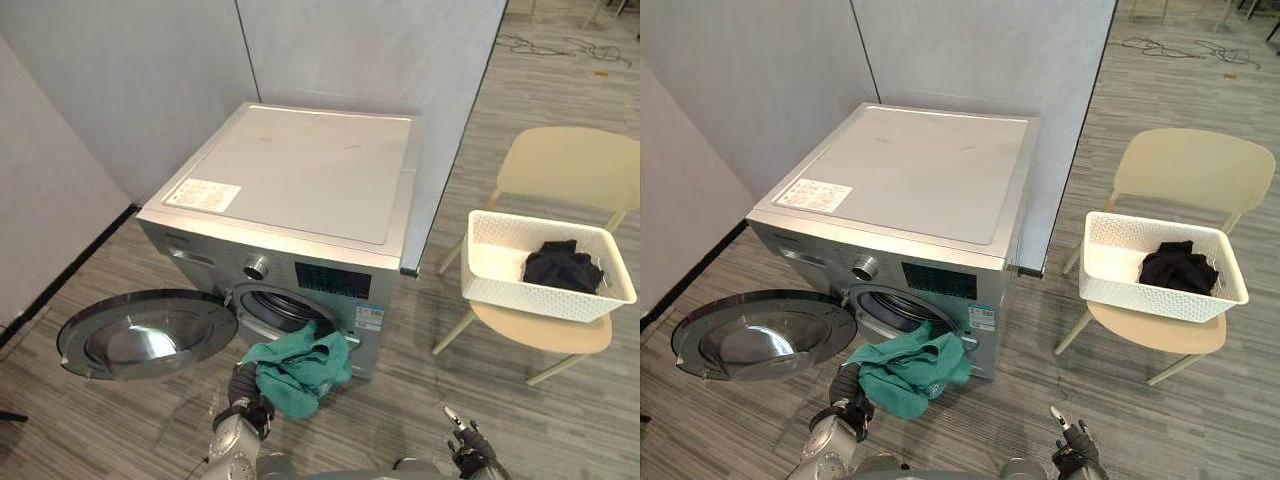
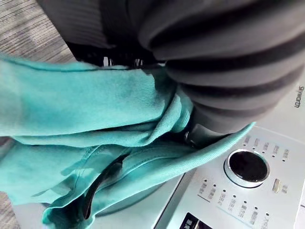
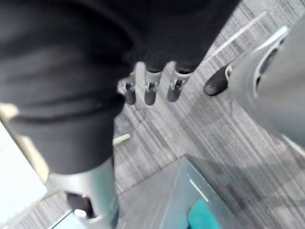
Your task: Pick up the laundry basket with both hands and put the clothes into the washing machine.
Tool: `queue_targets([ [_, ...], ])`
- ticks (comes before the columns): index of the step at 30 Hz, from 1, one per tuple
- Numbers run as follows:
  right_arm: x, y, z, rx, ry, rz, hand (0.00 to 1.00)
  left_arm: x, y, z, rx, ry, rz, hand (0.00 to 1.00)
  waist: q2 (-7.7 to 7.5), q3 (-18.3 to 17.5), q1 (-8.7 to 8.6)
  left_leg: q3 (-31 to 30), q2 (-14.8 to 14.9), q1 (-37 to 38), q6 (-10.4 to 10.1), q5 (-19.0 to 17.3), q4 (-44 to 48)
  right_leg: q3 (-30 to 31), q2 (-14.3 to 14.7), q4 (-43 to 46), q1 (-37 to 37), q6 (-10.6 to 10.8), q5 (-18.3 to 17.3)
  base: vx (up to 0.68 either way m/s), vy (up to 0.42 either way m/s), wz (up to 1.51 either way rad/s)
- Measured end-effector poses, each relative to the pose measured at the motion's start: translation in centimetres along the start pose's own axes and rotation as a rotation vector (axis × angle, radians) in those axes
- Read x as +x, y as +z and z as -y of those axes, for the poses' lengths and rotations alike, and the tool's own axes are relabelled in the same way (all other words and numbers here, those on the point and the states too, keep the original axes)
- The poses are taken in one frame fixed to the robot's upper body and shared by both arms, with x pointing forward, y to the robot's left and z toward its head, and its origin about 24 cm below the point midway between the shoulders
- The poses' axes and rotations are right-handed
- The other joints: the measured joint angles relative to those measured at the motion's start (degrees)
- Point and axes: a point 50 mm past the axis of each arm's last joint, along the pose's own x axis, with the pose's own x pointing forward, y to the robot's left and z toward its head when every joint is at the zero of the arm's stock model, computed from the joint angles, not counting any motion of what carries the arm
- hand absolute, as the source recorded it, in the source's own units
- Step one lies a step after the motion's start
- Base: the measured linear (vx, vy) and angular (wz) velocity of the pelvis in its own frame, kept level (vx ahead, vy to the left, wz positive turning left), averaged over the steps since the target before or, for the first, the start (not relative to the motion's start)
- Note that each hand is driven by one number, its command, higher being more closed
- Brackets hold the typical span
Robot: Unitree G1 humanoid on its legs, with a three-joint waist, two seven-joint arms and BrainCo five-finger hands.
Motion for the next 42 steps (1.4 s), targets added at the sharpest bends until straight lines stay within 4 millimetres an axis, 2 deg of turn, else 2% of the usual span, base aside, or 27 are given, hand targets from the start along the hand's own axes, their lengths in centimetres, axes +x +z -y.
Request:
queue_targets([
  [1, -0.1, 0.1, 0.4, -0.014, -0.010, 0.002, 0.00, 0.0, 0.0, 0.1, 0.000, -0.004, 0.000, 1.00, 0.62, -0.09, -0.09, -0.82, -0.27, 0.62, 0.31, 3.01, -3.48, 0.04, -0.03, 0.36, -0.37, 0.56, -0.14, 0.07, 0.227, -0.12],
  [2, 0.0, 0.4, 0.9, -0.040, -0.026, 0.003, 0.00, 0.1, 0.2, -0.2, 0.008, 0.001, 0.004, 1.00, 1.09, -0.15, -0.14, -3.62, -1.96, 1.89, -0.63, 3.62, -6.94, 1.07, -0.31, 0.87, -1.61, 1.59, -0.29, 0.08, 0.261, 0.00],
  [3, 0.2, 0.2, 0.7, -0.062, -0.025, -0.016, 0.00, 0.4, 0.9, -0.3, 0.020, -0.002, 0.020, 1.00, -0.14, 0.70, -0.49, -3.97, -3.92, 0.84, -0.66, 3.61, -7.34, 1.44, -2.15, 0.44, -2.51, 2.79, 0.47, 0.06, 0.253, 0.02],
  [5, 0.3, 0.2, 0.5, -0.059, -0.025, -0.023, 0.00, 0.6, 1.3, -0.5, 0.031, -0.003, 0.030, 1.00, -0.33, 1.42, -0.91, -3.83, -5.28, -0.06, -1.26, 3.18, -7.06, 1.34, -3.77, 0.59, -3.21, 3.47, 0.83, -0.01, 0.164, 0.15],
  [7, 0.7, 1.1, -0.3, -0.064, -0.006, 0.002, 0.00, 0.5, 1.9, -0.2, 0.031, -0.010, 0.055, 1.00, 0.85, 2.84, -1.08, -3.30, -5.58, -0.32, -3.35, 1.35, -6.83, 1.84, -4.31, 0.73, -4.17, 4.07, 1.16, -0.07, 0.148, -0.04],
  [9, 1.2, 2.9, -1.2, -0.076, 0.019, 0.047, 0.00, 0.4, 2.2, 0.5, 0.024, -0.037, 0.075, 1.00, 2.95, 4.25, -0.81, -1.84, -5.39, -2.16, -4.51, -2.65, -6.78, 3.01, -4.30, 2.91, -7.95, 4.95, 1.21, -0.11, 0.161, -0.12],
  [11, 1.3, 3.6, -1.8, -0.078, 0.033, 0.072, 0.00, 0.6, 2.7, 1.1, 0.024, -0.059, 0.094, 1.00, 3.61, 5.05, -1.01, -1.19, -5.72, -4.55, -4.88, -5.26, -5.77, 3.52, -5.04, 4.63, -10.98, 5.76, 1.23, -0.09, 0.154, 0.02],
  [12, 1.4, 3.5, -1.9, -0.077, 0.037, 0.071, 0.00, 0.7, 2.9, 1.1, 0.023, -0.059, 0.099, 1.00, 3.19, 5.49, -0.89, -0.96, -6.10, -5.31, -4.54, -5.47, -4.98, 3.93, -5.48, 4.82, -11.63, 6.07, 1.40, -0.08, 0.134, -0.08],
  [13, 1.4, 3.4, -2.2, -0.075, 0.043, 0.068, 0.00, 1.0, 3.4, 1.4, 0.017, -0.067, 0.117, 1.00, 3.40, 6.39, -0.66, -0.35, -6.05, -6.31, -4.30, -6.67, -3.09, 4.71, -5.68, 4.82, -12.20, 6.59, 1.74, -0.09, 0.109, -0.14],
  [14, 1.4, 3.3, -2.4, -0.083, 0.048, 0.065, 0.00, 1.1, 3.8, 1.7, 0.016, -0.075, 0.136, 1.00, 2.31, 8.08, -0.72, -0.35, -5.79, -7.89, -4.15, -8.13, -0.61, 4.98, -5.76, 4.82, -12.73, 6.88, 1.95, -0.09, 0.103, -0.15],
  [15, 1.4, 3.3, -2.6, -0.091, 0.054, 0.066, 0.00, 1.2, 4.2, 1.9, 0.015, -0.080, 0.151, 1.00, 2.65, 8.40, -0.80, -0.34, -5.58, -8.92, -4.02, -8.67, 0.66, 5.13, -5.77, 5.03, -13.28, 6.97, 2.07, -0.09, 0.092, -0.07],
  [16, 1.4, 3.3, -3.1, -0.117, 0.068, 0.068, 0.00, 1.4, 4.8, 2.2, 0.012, -0.087, 0.177, 1.00, 1.93, 9.34, -0.91, -0.35, -4.96, -11.51, -3.80, -9.68, 2.96, 5.28, -5.75, 5.60, -15.17, 7.07, 2.27, -0.08, 0.074, -0.06],
  [18, 1.3, 3.8, -4.6, -0.148, 0.122, 0.101, 0.00, 2.2, 6.6, 3.0, -0.009, -0.092, 0.236, 1.00, 1.00, 11.62, -0.95, -0.42, -3.82, -16.27, -3.62, -10.68, 6.46, 5.60, -5.24, 6.66, -18.92, 7.07, 2.74, -0.06, 0.038, -0.08],
  [22, 1.0, 5.7, -7.4, -0.178, 0.204, 0.184, 0.00, 3.5, 9.5, 4.6, -0.040, -0.100, 0.319, 1.00, 0.37, 14.18, -0.65, -0.42, -0.97, -22.63, -3.94, -12.64, 11.87, 6.06, -3.36, 8.91, -24.49, 7.11, 2.89, -0.01, -0.011, -0.18],
  [26, 0.3, 7.6, -9.3, -0.162, 0.271, 0.279, 0.00, 4.7, 15.2, 7.2, -0.080, -0.129, 0.479, 1.00, -0.89, 15.97, -0.53, 1.16, 2.29, -28.58, -4.17, -12.80, 15.84, 6.03, -1.40, 11.30, -30.44, 6.86, 3.03, 0.03, -0.050, -0.20],
  [27, 0.1, 8.2, -9.6, -0.135, 0.278, 0.310, 0.00, 4.9, 18.2, 8.6, -0.096, -0.154, 0.561, 1.00, -1.55, 17.18, -0.83, 1.14, 3.19, -30.57, -4.21, -12.83, 16.76, 5.96, -0.79, 11.89, -32.29, 6.66, 3.17, 0.01, -0.032, -0.13],
  [28, 0.1, 8.4, -9.6, -0.128, 0.273, 0.317, 0.00, 5.0, 19.4, 9.3, -0.100, -0.169, 0.593, 1.00, -1.80, 17.66, -0.92, 1.15, 3.62, -31.39, -4.22, -12.84, 17.26, 5.90, -0.50, 11.99, -32.95, 6.38, 3.35, 0.00, -0.036, -0.19],
  [30, 0.1, 8.5, -9.5, -0.102, 0.258, 0.326, 0.00, 4.9, 24.8, 11.6, -0.063, -0.210, 0.720, 1.00, -2.94, 19.19, -1.23, 1.46, 5.14, -34.56, -4.29, -13.29, 19.09, 6.13, 0.51, 12.83, -36.17, 6.03, 3.58, -0.01, -0.012, -0.23],
  [31, 0.1, 8.5, -9.4, -0.089, 0.253, 0.324, 0.00, 4.7, 26.1, 12.1, -0.057, -0.221, 0.751, 1.00, -3.13, 19.39, -1.36, 1.50, 5.38, -35.61, -4.26, -13.32, 19.70, 6.18, 0.66, 13.10, -37.13, 5.99, 3.61, -0.03, 0.002, -0.26],
  [32, 0.1, 8.5, -9.3, -0.073, 0.245, 0.320, 0.00, 4.2, 28.9, 13.3, -0.041, -0.250, 0.817, 1.00, -3.40, 19.68, -1.37, 1.98, 6.36, -37.59, -4.17, -13.79, 20.75, 6.55, 1.27, 13.42, -39.17, 5.80, 3.76, -0.03, 0.005, -0.26],
  [33, 0.1, 8.5, -9.2, -0.066, 0.245, 0.319, 0.00, 3.8, 30.1, 13.8, -0.031, -0.260, 0.848, 1.00, -3.40, 19.71, -1.37, 2.24, 6.98, -38.44, -4.14, -14.49, 21.33, 6.78, 1.69, 13.48, -40.09, 5.80, 3.76, -0.04, 0.022, -0.42],
  [34, 0.1, 8.5, -9.2, -0.045, 0.245, 0.317, 0.00, 3.2, 32.3, 14.5, -0.016, -0.277, 0.893, 1.00, -3.50, 19.77, -1.33, 2.56, 7.95, -40.29, -4.11, -14.84, 22.75, 7.51, 2.39, 13.65, -41.94, 5.57, 4.03, -0.03, 0.040, -0.42],
  [36, 0.2, 8.5, -8.9, -0.022, 0.232, 0.316, 0.00, 2.9, 34.1, 16.0, -0.024, -0.310, 0.905, 1.00, -3.36, 20.10, -1.25, 3.34, 8.75, -42.42, -4.10, -14.84, 24.46, 8.10, 2.56, 13.98, -44.15, 5.34, 4.25, -0.02, 0.047, -0.30],
  [38, 0.2, 8.4, -8.8, 0.011, 0.230, 0.306, 0.00, 1.5, 37.0, 18.5, -0.085, -0.400, 0.932, 1.00, -3.35, 20.92, -1.26, 4.32, 9.97, -44.70, -4.00, -14.89, 26.73, 8.20, 3.08, 14.82, -45.88, 5.28, 4.30, -0.02, 0.044, -0.15],
  [39, 0.2, 8.3, -8.8, 0.020, 0.229, 0.302, 0.00, 1.3, 37.7, 19.4, -0.086, -0.419, 0.921, 1.00, -3.32, 20.96, -1.25, 4.36, 10.31, -45.88, -3.99, -14.89, 27.45, 8.16, 3.25, 14.86, -46.63, 5.23, 4.33, -0.03, 0.043, -0.09],
  [42, 0.4, 8.3, -8.3, 0.062, 0.220, 0.292, 0.00, -0.7, 40.6, 22.8, 0.029, -0.512, 0.948, 1.00, -3.17, 21.95, -0.74, 4.74, 10.75, -48.26, -3.94, -14.87, 28.60, 8.15, 3.15, 15.93, -49.05, 5.18, 4.37, -0.03, 0.058, -0.01],
])
